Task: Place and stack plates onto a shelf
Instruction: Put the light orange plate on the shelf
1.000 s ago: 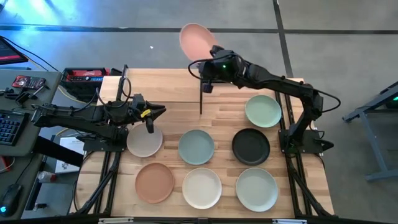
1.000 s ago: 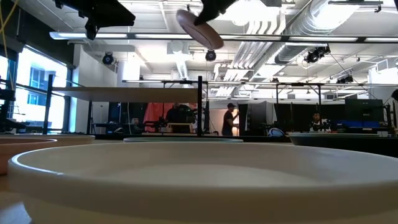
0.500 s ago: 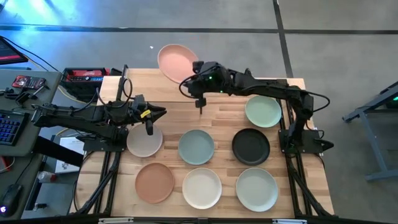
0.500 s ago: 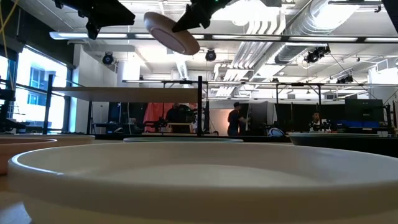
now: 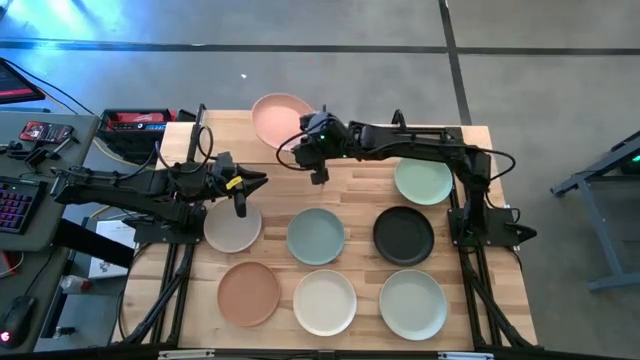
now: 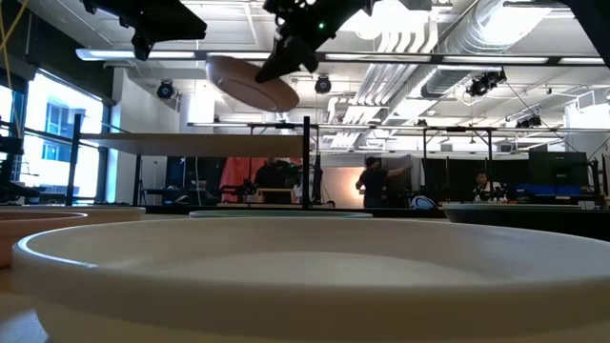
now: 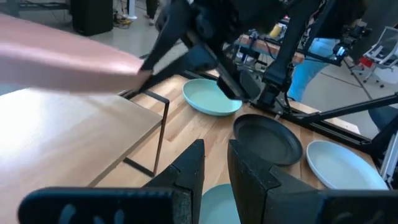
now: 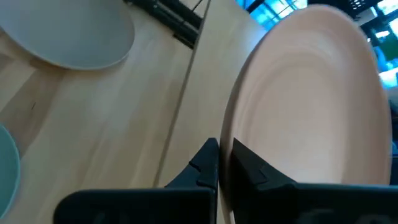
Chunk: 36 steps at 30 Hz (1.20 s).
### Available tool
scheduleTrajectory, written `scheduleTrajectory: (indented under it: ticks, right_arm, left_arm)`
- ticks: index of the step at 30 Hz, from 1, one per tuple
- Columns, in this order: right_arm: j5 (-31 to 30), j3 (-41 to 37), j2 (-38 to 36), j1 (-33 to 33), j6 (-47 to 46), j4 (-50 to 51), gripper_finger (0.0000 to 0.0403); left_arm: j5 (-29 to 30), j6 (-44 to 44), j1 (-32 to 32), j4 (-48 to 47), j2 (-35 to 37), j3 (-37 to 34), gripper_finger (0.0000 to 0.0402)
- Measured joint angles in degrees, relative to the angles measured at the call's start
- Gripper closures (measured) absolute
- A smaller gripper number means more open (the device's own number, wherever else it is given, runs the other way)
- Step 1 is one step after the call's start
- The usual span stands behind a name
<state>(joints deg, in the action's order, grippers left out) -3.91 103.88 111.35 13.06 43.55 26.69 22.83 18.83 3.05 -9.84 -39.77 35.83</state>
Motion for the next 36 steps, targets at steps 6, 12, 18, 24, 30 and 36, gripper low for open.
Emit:
scheduleTrajectory:
  ticks: [6,12,18,24,30,36]
  right_arm:
    - [-0.1,0.0,2.3,0.0,0.0,0.9,0.0403]
    - [-1.0,0.0,4.1,0.0,0.0,1.9,0.0403]
    - [-0.2,0.0,4.3,0.0,-0.1,2.4,0.0403]
    - [0.6,-0.1,4.7,0.0,-1.7,4.2,0.0403]
    - [0.7,-0.1,5.3,0.0,-1.7,5.0,0.0403]
    - [-0.8,-0.1,5.3,0.0,-1.6,5.0,0.0403]
  left_arm:
    - [0.0,0.0,0.0,0.0,0.0,0.0,0.0342]
    - [0.0,0.2,0.0,0.1,0.0,0.0,0.0342]
    - [0.1,0.6,0.0,-0.4,0.0,0.0,0.0342]
    - [0.0,1.7,0.0,-0.6,0.0,0.0,0.0342]
    - [0.0,2.1,0.0,-0.6,0.0,0.0,0.0342]
    - [0.0,2.1,0.0,-0.6,0.0,0.0,0.0342]
